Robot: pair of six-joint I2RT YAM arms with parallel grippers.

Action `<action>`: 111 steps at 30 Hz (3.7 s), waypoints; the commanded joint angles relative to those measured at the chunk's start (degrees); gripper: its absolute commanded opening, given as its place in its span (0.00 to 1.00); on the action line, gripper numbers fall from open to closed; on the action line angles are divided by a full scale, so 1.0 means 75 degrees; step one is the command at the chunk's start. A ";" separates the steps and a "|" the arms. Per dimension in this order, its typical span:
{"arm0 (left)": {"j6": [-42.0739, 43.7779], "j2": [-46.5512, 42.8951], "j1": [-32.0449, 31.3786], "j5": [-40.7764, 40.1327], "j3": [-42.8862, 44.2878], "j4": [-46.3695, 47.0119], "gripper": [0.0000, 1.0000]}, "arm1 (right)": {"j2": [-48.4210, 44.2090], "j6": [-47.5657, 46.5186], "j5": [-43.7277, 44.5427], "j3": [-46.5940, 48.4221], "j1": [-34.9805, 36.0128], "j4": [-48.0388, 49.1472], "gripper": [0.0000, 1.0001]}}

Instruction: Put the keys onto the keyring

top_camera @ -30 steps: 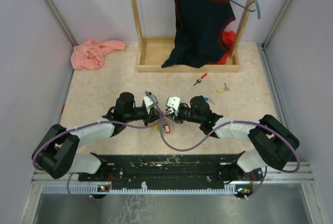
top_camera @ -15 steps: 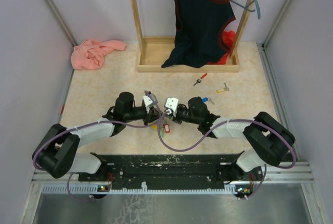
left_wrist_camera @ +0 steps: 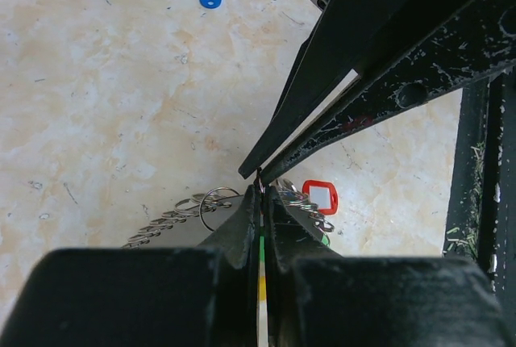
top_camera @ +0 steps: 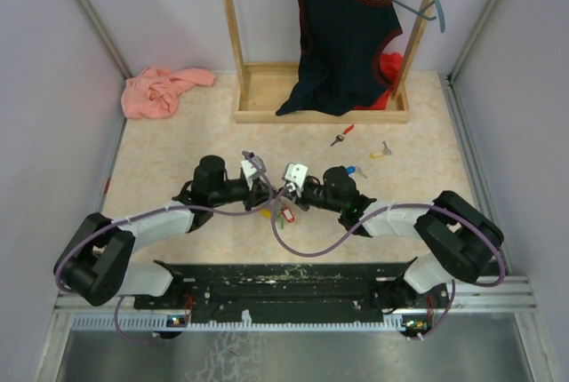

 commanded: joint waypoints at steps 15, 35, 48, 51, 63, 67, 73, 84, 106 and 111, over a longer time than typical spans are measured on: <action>-0.1079 -0.0777 -0.0095 -0.0590 -0.1489 0.2847 0.32 | -0.0335 0.1152 0.0457 -0.0405 0.0078 0.1750 0.00; -0.0951 0.0467 -0.0086 -0.0852 -0.2376 0.6449 0.38 | -0.0525 0.1236 0.0427 -0.0756 0.0090 0.2402 0.00; -0.0670 0.1058 -0.0002 -0.0219 -0.2034 0.6554 0.32 | -0.0533 0.1053 0.0197 -0.0666 0.0091 0.2206 0.00; -0.0683 0.1094 0.0011 -0.0154 -0.2009 0.6537 0.30 | -0.0515 0.1034 0.0124 -0.0647 0.0090 0.2204 0.00; -0.0735 0.1398 0.0101 0.0048 -0.1845 0.6508 0.14 | -0.0582 0.1030 0.0022 -0.0560 0.0096 0.2097 0.00; -0.0734 0.1380 0.0109 0.0061 -0.1842 0.6507 0.06 | -0.0587 0.1017 -0.0051 -0.0507 0.0090 0.2009 0.00; -0.0715 0.1247 0.0124 0.0102 -0.1840 0.6372 0.01 | -0.0597 0.1006 -0.0029 -0.0466 0.0084 0.1799 0.00; -0.0556 0.0639 0.0163 -0.0417 -0.2098 0.5782 0.01 | -0.1978 0.1411 0.1341 0.0099 0.0090 -0.1353 0.30; -0.1164 0.0289 0.0300 -0.0485 -0.2205 0.5182 0.01 | -0.3071 0.4619 0.3791 0.1044 -0.1067 -0.7661 0.46; -0.1344 -0.0092 0.0314 -0.1191 -0.2355 0.5180 0.01 | -0.3139 0.5242 0.4444 0.1002 -0.1340 -0.8393 0.47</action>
